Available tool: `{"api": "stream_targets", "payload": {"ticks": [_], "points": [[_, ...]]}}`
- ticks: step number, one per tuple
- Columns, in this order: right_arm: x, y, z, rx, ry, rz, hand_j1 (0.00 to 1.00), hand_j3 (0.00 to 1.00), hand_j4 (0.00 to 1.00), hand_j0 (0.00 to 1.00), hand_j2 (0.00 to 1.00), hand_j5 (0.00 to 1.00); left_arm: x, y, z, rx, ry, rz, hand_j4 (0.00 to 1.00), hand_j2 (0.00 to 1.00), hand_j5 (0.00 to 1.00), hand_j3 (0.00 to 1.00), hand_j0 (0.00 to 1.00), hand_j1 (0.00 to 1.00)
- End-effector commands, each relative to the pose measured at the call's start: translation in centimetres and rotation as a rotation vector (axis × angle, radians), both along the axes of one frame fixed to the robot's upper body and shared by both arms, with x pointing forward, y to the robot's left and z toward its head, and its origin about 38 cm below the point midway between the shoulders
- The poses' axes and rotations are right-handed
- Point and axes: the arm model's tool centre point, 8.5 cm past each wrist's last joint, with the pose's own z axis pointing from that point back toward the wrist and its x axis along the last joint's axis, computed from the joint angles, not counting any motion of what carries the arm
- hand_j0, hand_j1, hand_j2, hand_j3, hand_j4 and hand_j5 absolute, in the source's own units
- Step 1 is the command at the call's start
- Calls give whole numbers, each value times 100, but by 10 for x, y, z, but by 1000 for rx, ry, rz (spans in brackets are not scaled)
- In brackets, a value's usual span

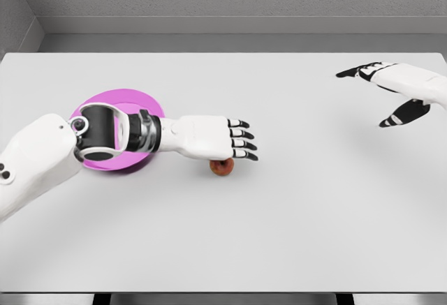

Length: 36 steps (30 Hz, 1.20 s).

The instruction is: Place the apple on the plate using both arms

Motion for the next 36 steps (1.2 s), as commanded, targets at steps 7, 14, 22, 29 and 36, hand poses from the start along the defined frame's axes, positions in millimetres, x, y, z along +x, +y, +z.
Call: {"api": "stream_targets", "payload": {"ticks": [7, 14, 22, 29, 36], "points": [[0, -3, -1, 0, 6, -7, 100, 100, 100, 100, 100, 100, -4, 5, -15, 99, 110, 18, 100, 100, 100, 100, 100, 100], [0, 8, 0, 13, -4, 18, 100, 100, 100, 100, 100, 100, 0, 7, -15, 104, 103, 30, 100, 100, 100, 100, 100, 100], [0, 10, -2, 14, 1, 22, 100, 100, 100, 100, 100, 100, 5, 8, -17, 97, 114, 48, 100, 100, 100, 100, 100, 100], [0, 8, 0, 15, -5, 18, 100, 100, 100, 100, 100, 100, 4, 8, -16, 79, 127, 46, 77, 77, 77, 77, 77, 77], [2, 13, -1, 31, -8, 23, 100, 100, 100, 100, 100, 100, 3, 7, -17, 84, 137, 41, 64, 64, 64, 64, 64, 64]]}}
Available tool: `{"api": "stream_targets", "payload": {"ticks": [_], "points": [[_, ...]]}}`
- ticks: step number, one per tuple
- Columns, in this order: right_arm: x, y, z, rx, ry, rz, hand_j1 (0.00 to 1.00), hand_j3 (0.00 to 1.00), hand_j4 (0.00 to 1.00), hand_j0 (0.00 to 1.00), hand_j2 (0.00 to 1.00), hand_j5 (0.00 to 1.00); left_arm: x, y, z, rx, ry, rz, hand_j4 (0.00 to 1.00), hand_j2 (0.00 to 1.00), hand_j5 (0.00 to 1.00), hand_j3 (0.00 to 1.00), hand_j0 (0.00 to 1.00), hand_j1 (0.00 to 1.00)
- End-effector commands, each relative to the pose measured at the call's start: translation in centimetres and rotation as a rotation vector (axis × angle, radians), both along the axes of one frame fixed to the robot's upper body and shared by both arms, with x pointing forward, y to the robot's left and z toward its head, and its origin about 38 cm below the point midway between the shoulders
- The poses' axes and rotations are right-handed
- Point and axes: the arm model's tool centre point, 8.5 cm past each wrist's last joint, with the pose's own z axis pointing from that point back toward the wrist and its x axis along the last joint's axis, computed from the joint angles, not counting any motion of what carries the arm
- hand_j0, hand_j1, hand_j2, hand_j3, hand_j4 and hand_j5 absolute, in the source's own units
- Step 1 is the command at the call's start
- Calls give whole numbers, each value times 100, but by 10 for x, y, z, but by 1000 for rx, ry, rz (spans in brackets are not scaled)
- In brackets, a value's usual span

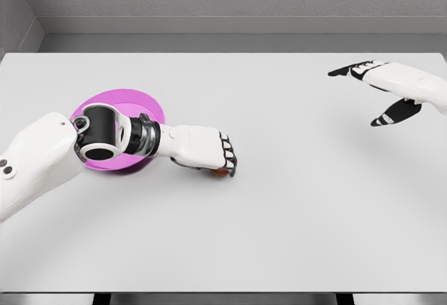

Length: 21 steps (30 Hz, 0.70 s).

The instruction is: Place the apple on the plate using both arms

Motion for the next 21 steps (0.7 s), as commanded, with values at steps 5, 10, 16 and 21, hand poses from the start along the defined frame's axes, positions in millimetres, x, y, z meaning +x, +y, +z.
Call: {"api": "stream_targets", "payload": {"ticks": [5, 10, 16, 21], "points": [[0, 1, 0, 6, 0, 1, 100, 100, 100, 100, 100, 100, -1, 0, -2, 8, 3, -3, 59, 59, 59, 59, 59, 59], [0, 1, 0, 5, 2, 2, 100, 100, 100, 100, 100, 100, -2, 1, -4, 21, 5, -3, 46, 46, 46, 46, 46, 46], [0, 2, 0, 7, 0, 3, 100, 100, 100, 100, 100, 100, -2, 1, -6, 32, 8, -2, 35, 35, 35, 35, 35, 35], [0, 1, -1, 5, 4, 3, 100, 100, 100, 100, 100, 100, -1, 4, -6, 32, 2, 6, 19, 19, 19, 19, 19, 19]]}}
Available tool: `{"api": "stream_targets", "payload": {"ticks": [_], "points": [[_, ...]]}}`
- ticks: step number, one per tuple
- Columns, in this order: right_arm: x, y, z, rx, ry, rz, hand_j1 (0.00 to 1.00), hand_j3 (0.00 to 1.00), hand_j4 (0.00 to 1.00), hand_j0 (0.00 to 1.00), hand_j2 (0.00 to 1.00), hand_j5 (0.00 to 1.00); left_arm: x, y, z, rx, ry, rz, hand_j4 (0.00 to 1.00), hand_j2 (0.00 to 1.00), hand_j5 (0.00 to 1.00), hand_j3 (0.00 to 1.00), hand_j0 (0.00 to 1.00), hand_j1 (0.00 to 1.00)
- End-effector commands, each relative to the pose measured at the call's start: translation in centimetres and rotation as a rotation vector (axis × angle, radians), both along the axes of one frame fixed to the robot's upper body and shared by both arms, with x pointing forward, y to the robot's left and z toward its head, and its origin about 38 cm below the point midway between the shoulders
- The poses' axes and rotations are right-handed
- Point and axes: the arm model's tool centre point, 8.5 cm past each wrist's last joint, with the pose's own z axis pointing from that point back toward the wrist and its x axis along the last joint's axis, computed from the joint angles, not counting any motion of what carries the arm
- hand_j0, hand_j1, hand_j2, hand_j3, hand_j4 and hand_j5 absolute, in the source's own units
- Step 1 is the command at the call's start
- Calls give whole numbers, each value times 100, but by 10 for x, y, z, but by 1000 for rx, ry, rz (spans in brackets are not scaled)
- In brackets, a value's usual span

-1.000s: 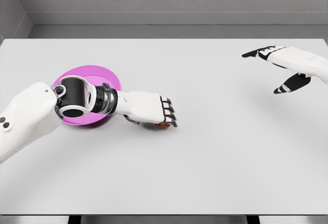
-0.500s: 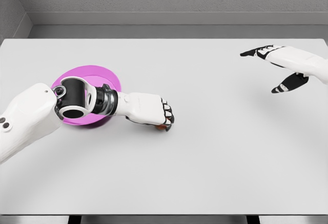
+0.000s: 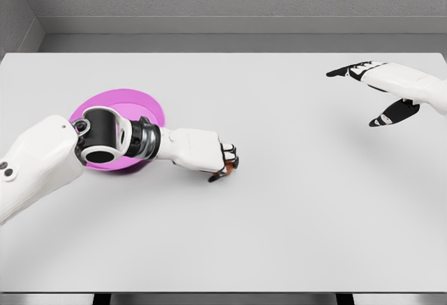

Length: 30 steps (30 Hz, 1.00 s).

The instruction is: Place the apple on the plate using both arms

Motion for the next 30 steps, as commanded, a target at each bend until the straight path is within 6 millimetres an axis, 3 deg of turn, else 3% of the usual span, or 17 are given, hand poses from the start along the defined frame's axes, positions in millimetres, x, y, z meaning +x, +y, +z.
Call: {"api": "stream_targets", "payload": {"ticks": [1, 4, 11, 21, 25, 30], "points": [[0, 0, 0, 3, 1, 1, 100, 100, 100, 100, 100, 100, 1, 2, 0, 13, -8, -2, 13, 13, 13, 13, 13, 13], [-1, 0, 0, 1, 2, 0, 100, 100, 100, 100, 100, 100, 0, 1, 0, 8, -5, -3, 8, 8, 8, 8, 8, 8], [-1, 0, -1, 1, 4, 1, 100, 100, 100, 100, 100, 100, 1, 3, 5, -24, 13, 2, 9, 9, 9, 9, 9, 9], [0, 0, 0, 1, 1, 0, 100, 100, 100, 100, 100, 100, 14, 13, 37, -101, -33, 47, 10, 10, 10, 10, 10, 10], [0, 0, 0, 1, 1, 0, 100, 100, 100, 100, 100, 100, 24, 40, 51, -99, -64, 106, 11, 11, 11, 11, 11, 11], [0, 0, -1, 1, 5, -1, 100, 100, 100, 100, 100, 100, 38, 89, 63, -71, -98, 223, 12, 12, 12, 12, 12, 12]]}}
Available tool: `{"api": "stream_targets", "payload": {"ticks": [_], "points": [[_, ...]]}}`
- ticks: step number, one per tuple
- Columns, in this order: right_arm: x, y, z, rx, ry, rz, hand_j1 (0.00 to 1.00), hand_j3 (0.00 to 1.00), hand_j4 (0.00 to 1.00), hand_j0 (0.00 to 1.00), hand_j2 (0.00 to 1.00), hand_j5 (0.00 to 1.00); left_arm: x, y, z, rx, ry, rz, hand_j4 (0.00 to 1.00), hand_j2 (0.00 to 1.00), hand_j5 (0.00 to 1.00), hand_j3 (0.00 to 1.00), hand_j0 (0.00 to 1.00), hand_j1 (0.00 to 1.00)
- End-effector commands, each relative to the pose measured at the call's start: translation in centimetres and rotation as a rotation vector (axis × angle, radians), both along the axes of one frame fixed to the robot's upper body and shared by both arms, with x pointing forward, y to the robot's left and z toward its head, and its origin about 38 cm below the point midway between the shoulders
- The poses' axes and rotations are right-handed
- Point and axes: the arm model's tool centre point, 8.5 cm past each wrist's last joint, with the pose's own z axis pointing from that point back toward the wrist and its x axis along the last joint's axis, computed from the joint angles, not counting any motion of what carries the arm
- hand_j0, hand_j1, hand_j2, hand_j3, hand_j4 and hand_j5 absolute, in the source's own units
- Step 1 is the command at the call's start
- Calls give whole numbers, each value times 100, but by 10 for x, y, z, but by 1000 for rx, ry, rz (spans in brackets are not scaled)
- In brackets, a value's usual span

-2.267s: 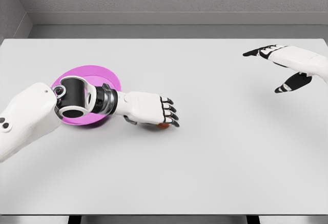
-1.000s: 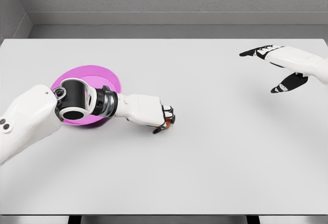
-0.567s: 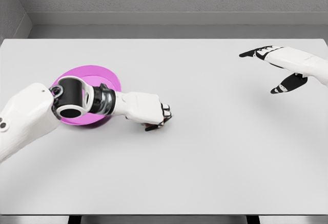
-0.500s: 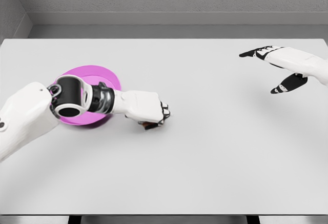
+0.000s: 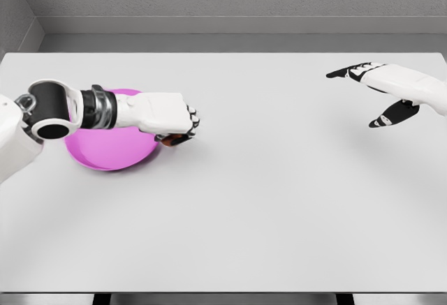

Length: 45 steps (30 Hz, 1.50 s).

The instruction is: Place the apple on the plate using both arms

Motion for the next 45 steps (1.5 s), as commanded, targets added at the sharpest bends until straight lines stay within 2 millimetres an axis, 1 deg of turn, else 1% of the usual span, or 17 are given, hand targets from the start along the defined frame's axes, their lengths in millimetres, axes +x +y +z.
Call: {"api": "stream_targets", "payload": {"ticks": [1, 2, 4, 6, 7, 8, 9, 11, 13, 14, 16, 17, 20, 23, 24, 29, 45], "points": [[0, -2, 0, 1, 2, -5, 100, 100, 100, 100, 100, 100, 13, 31, 13, -7, -20, 88, 12, 12, 12, 12, 12, 12], [1, -4, 2, -2, -1, -11, 100, 100, 100, 100, 100, 100, 20, 41, 13, -13, -17, 127, 12, 12, 12, 12, 12, 12], [2, -7, 6, -7, -8, -16, 100, 100, 100, 100, 100, 100, 30, 58, 2, -4, 16, 190, 12, 12, 12, 12, 12, 12], [2, -8, 5, -8, -7, -19, 100, 100, 100, 100, 100, 100, 36, 69, -1, -3, 29, 228, 14, 14, 14, 14, 14, 14], [2, -7, 6, -8, -8, -18, 100, 100, 100, 100, 100, 100, 37, 71, 1, -9, 27, 236, 19, 19, 19, 19, 19, 19], [2, -7, 5, -9, -6, -17, 100, 100, 100, 100, 100, 100, 37, 71, 1, -9, 27, 236, 56, 56, 56, 56, 56, 56], [2, -8, 6, -9, -8, -19, 100, 100, 100, 100, 100, 100, 37, 69, 1, -12, 27, 233, 100, 100, 100, 100, 100, 100], [1, -7, 5, -11, -7, -16, 100, 100, 100, 100, 100, 100, 37, 68, 5, -23, 21, 227, 100, 100, 100, 100, 100, 100], [1, -8, 6, -12, -8, -17, 100, 100, 100, 100, 100, 100, 33, 70, 11, -126, 83, 224, 100, 100, 100, 100, 100, 100], [1, -7, 5, -13, -7, -16, 100, 100, 100, 100, 100, 100, 30, 88, 18, -166, 111, 250, 100, 100, 100, 100, 100, 100], [1, -8, 6, -12, -8, -18, 100, 100, 100, 100, 100, 100, 24, 108, 26, -245, 169, 278, 100, 100, 100, 100, 100, 100], [1, -9, 5, -14, -7, -20, 100, 100, 100, 100, 100, 100, 23, 110, 26, -265, 184, 282, 100, 100, 100, 100, 100, 100], [2, -9, 6, -14, -8, -20, 100, 100, 100, 100, 100, 100, 14, 135, 25, -340, 246, 331, 100, 100, 100, 100, 100, 100], [1, -9, 5, -14, -7, -20, 100, 100, 100, 100, 100, 100, 4, 163, 17, -398, 315, 392, 100, 100, 100, 100, 100, 100], [2, -9, 6, -14, -8, -22, 100, 100, 100, 100, 100, 100, 3, 176, 8, -417, 346, 433, 100, 100, 100, 100, 100, 100], [5, -18, 1, -13, 9, -49, 100, 100, 100, 100, 100, 100, -3, 196, 3, -429, 342, 489, 100, 100, 100, 100, 100, 100], [5, -17, 0, -12, 9, -48, 100, 100, 100, 100, 100, 100, -6, 194, -1, -423, 353, 484, 100, 100, 100, 100, 100, 100]]}}
